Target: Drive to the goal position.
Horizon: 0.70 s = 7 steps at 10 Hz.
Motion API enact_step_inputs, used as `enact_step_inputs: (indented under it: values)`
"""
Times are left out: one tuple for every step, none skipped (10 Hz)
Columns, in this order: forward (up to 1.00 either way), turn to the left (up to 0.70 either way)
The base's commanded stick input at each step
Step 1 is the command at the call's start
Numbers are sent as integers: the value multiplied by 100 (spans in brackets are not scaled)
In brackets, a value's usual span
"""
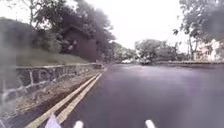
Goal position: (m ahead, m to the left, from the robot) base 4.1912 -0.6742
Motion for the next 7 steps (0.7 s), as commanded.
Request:
enact_step_inputs:
  values:
    - [70, 0]
    - [70, 0]
    - [70, 0]
    - [70, 0]
    - [70, 0]
    - [70, 0]
    - [70, 0]
